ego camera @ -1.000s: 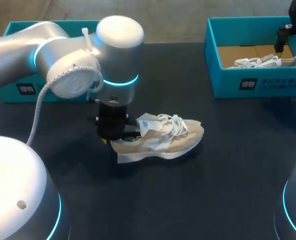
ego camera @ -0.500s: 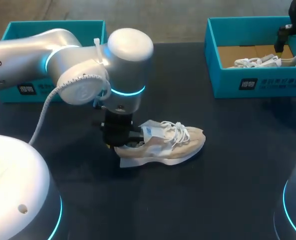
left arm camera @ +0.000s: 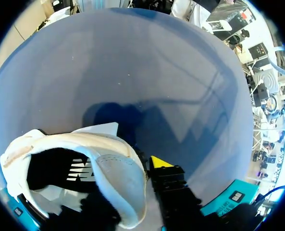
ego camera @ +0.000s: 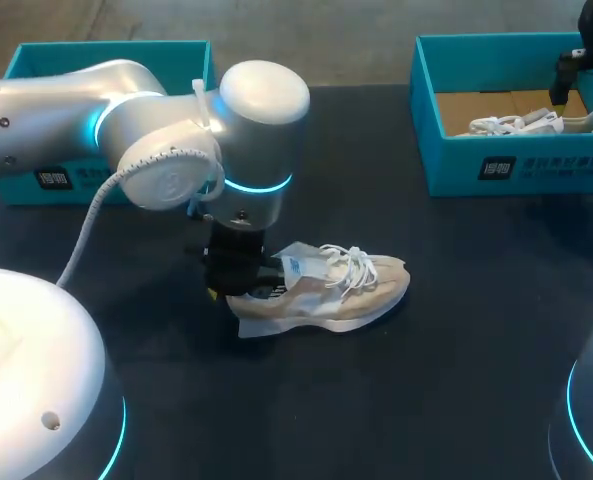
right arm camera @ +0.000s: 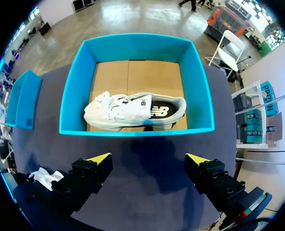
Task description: Take the shoe out of the shoebox, open the shoe tongue, remove and reinsert the insole, then place the shoe into the shoebox
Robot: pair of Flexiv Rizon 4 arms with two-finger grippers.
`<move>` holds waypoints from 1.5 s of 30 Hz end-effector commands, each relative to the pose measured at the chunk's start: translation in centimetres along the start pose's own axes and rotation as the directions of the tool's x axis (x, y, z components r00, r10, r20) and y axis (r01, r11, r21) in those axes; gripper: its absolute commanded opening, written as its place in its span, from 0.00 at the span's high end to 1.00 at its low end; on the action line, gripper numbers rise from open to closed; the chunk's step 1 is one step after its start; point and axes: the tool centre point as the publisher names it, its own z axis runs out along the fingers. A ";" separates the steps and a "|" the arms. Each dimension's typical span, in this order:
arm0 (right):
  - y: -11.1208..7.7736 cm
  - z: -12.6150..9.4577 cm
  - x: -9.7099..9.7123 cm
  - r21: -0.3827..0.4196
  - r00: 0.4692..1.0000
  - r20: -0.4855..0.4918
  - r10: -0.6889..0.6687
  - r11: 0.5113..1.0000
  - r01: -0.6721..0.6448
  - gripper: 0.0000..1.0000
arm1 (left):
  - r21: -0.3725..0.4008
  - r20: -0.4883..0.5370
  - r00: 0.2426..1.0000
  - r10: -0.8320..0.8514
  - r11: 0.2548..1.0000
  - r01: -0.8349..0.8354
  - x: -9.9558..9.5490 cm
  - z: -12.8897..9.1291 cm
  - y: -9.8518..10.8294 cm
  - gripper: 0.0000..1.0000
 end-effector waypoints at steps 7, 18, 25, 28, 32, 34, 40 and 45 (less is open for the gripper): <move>-0.1 0.0 0.0 -0.001 1.000 0.000 0.001 1.000 -0.001 0.00 | 0.030 0.072 0.996 -0.052 0.998 0.050 1.0 -3.3 -0.3 0.00; -0.1 0.0 0.0 -0.001 1.000 0.000 0.001 1.000 -0.001 0.00 | 0.132 0.251 0.938 -0.238 0.969 0.211 3.3 -7.5 -0.2 0.00; -0.1 0.0 0.0 -0.001 1.000 0.000 0.001 1.000 -0.001 0.00 | 0.246 0.333 0.850 -0.408 0.908 0.339 5.4 -9.2 0.3 0.00; -0.1 0.0 0.0 -0.001 1.000 0.000 0.001 1.000 -0.001 0.00 | 0.313 0.375 0.803 -0.463 0.879 0.361 6.8 -9.6 0.4 0.00; -0.1 0.0 0.0 -0.001 1.000 0.000 0.001 1.000 -0.001 0.00 | 0.323 0.370 0.801 -0.470 0.874 0.363 7.0 -9.6 0.4 0.00; -0.1 0.0 0.0 -0.001 1.000 0.000 0.001 1.000 -0.001 0.00 | 0.323 0.370 0.801 -0.470 0.874 0.363 7.0 -9.6 0.4 0.00; -0.1 0.0 0.0 -0.001 1.000 0.000 0.001 1.000 -0.001 0.00 | 0.323 0.370 0.801 -0.470 0.874 0.363 7.0 -9.6 0.4 0.00; -0.1 0.0 0.0 -0.001 1.000 0.000 0.001 1.000 -0.001 0.00 | 0.497 0.401 0.713 -0.575 0.790 0.358 7.7 -10.2 -0.2 0.00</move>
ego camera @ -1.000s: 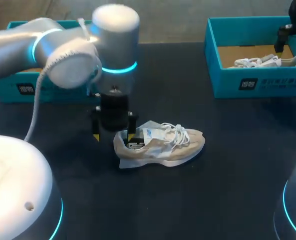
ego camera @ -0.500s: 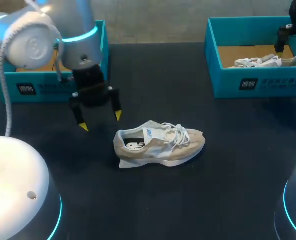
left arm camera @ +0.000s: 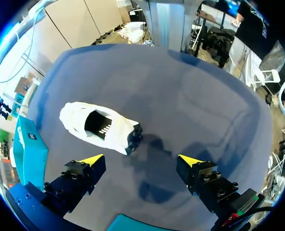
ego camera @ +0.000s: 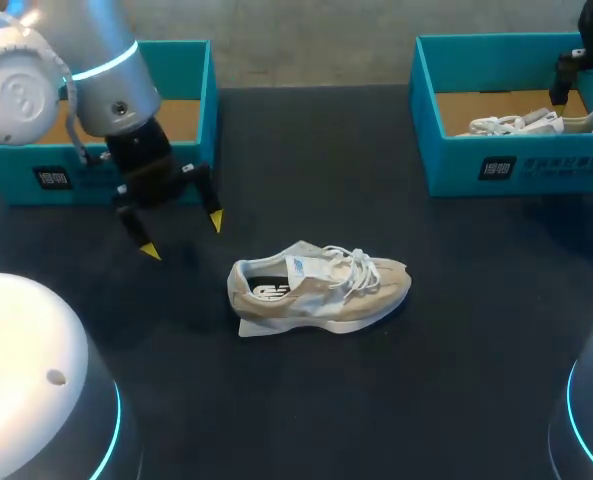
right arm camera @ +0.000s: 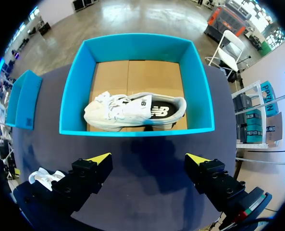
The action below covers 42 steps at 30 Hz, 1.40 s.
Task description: Take the shoe out of the shoebox, open the shoe tongue, remove and reinsert the insole, then place the shoe into the shoebox
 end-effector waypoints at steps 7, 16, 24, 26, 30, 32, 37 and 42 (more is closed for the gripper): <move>-0.1 0.0 0.0 -0.001 1.000 0.000 0.002 1.000 -0.002 0.00 | 0.279 0.059 0.945 -0.322 0.914 0.294 3.4 0.0 0.4 0.00; -0.1 0.0 0.0 -0.001 1.000 0.000 0.002 1.000 -0.002 0.00 | 0.422 0.113 0.844 -0.525 0.794 0.437 4.9 0.8 1.0 0.00; -0.1 0.0 0.0 -0.001 1.000 0.000 0.002 1.000 -0.002 0.00 | 0.483 0.170 0.773 -0.612 0.735 0.476 5.9 1.6 1.3 0.00; -0.1 0.0 0.0 -0.001 1.000 0.000 0.002 1.000 -0.002 0.00 | 0.489 0.195 0.757 -0.623 0.731 0.476 6.2 1.8 1.3 0.00; -0.1 0.0 0.0 -0.001 1.000 0.000 0.002 1.000 -0.002 0.00 | 0.518 0.217 0.729 -0.649 0.710 0.478 6.7 2.3 1.4 0.00; -0.1 0.0 0.0 -0.001 1.000 0.000 0.002 1.000 -0.002 0.00 | 0.530 0.229 0.707 -0.669 0.695 0.486 7.0 2.4 1.4 0.00; -0.1 0.0 0.0 -0.001 1.000 0.000 0.002 1.000 -0.002 0.00 | 0.551 0.247 0.654 -0.715 0.659 0.512 7.6 2.7 1.3 0.00; -0.1 0.0 0.0 -0.001 1.000 0.000 0.002 1.000 -0.002 0.00 | 0.587 0.274 0.598 -0.753 0.624 0.517 8.3 3.4 1.9 0.00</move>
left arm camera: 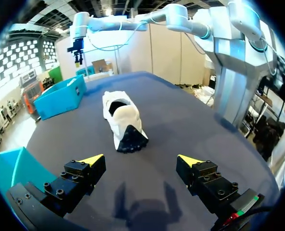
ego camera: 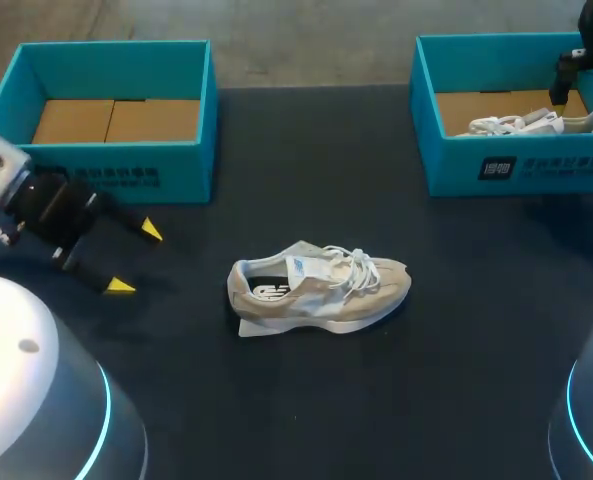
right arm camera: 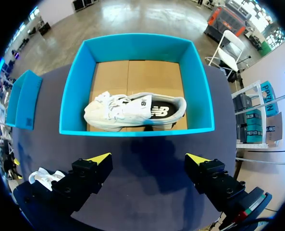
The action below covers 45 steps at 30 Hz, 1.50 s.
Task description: Take the shoe out of the shoebox, open the shoe tongue, remove and reinsert the insole, then place the shoe into the shoebox
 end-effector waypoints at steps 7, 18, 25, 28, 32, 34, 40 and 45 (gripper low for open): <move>-0.1 0.0 0.0 -0.001 1.000 0.000 0.001 1.000 -0.001 0.00 | 0.085 0.165 0.982 -0.087 0.994 0.073 0.9 0.7 2.2 0.00; -0.1 0.0 0.0 -0.001 1.000 0.000 0.001 1.000 -0.001 0.00 | 0.094 0.185 0.974 -0.132 0.989 0.116 1.2 1.2 3.2 0.00; -0.1 0.0 0.0 -0.001 1.000 0.000 0.001 1.000 -0.001 0.00 | 0.094 0.185 0.974 -0.132 0.989 0.116 1.2 1.2 3.2 0.00; -0.1 0.0 0.0 -0.001 1.000 0.000 0.001 1.000 -0.001 0.00 | 0.094 0.185 0.974 -0.132 0.989 0.116 1.2 1.2 3.2 0.00; -0.1 0.0 0.0 -0.001 1.000 0.000 0.001 1.000 -0.001 0.00 | 0.094 0.185 0.974 -0.132 0.989 0.116 1.2 1.2 3.2 0.00; -0.1 0.0 0.0 -0.001 1.000 0.000 0.001 1.000 -0.001 0.00 | 0.094 0.185 0.974 -0.132 0.989 0.116 1.2 1.2 3.2 0.00; -0.1 0.0 0.0 -0.001 1.000 0.000 0.001 1.000 -0.001 0.00 | 0.094 0.185 0.974 -0.132 0.989 0.116 1.2 1.2 3.2 0.00; -0.1 0.0 0.0 -0.001 1.000 0.000 0.001 1.000 -0.001 0.00 | 0.148 0.287 0.943 -0.170 0.980 0.132 -0.4 2.0 3.7 0.00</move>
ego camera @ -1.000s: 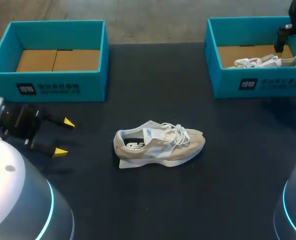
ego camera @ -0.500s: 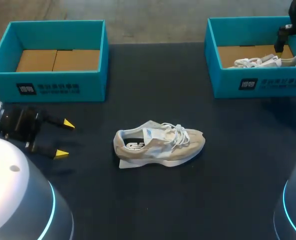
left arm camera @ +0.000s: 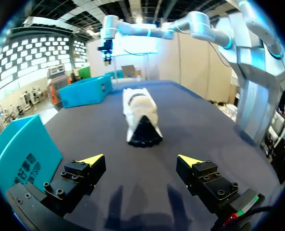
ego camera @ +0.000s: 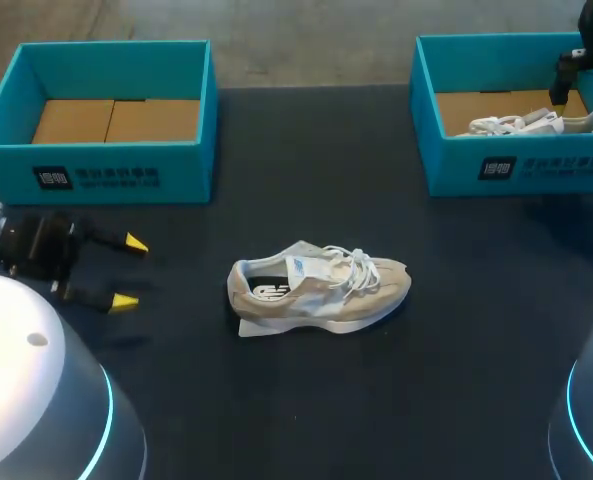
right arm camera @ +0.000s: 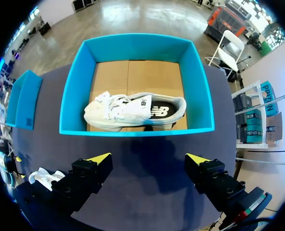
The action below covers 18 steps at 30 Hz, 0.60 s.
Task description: Take the shoe out of the shoebox, open the shoe tongue, remove and reinsert the insole, then place the shoe into the shoebox
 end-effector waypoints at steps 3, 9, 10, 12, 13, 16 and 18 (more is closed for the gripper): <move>-0.1 0.0 0.0 -0.001 1.000 0.000 0.001 1.000 -0.001 0.00 | 0.046 0.058 0.998 -0.033 0.998 0.030 0.0 2.4 0.2 0.00; -0.1 0.0 0.0 -0.001 1.000 0.000 0.001 1.000 -0.001 0.00 | 0.099 0.108 0.990 -0.086 0.992 0.075 -0.4 4.5 0.0 0.00; -0.1 0.0 0.0 -0.001 1.000 0.000 0.001 1.000 -0.001 0.00 | 0.110 0.110 0.988 -0.105 0.990 0.093 -0.3 4.9 0.0 0.00; -0.1 0.0 0.0 -0.001 1.000 0.000 0.001 1.000 -0.001 0.00 | 0.107 0.095 0.990 -0.101 0.990 0.091 -0.1 5.6 0.0 0.00; -0.1 0.0 0.0 -0.001 1.000 0.000 0.001 1.000 -0.001 0.00 | 0.110 0.088 0.989 -0.115 0.988 0.105 0.1 5.9 0.0 0.00; -0.1 0.0 0.0 -0.001 1.000 0.000 0.001 1.000 -0.001 0.00 | 0.122 0.081 0.987 -0.136 0.985 0.126 0.4 6.6 -0.2 0.00; -0.1 0.0 0.0 -0.001 1.000 0.000 0.001 1.000 -0.001 0.00 | 0.127 0.086 0.986 -0.139 0.984 0.128 0.5 7.2 -0.3 0.00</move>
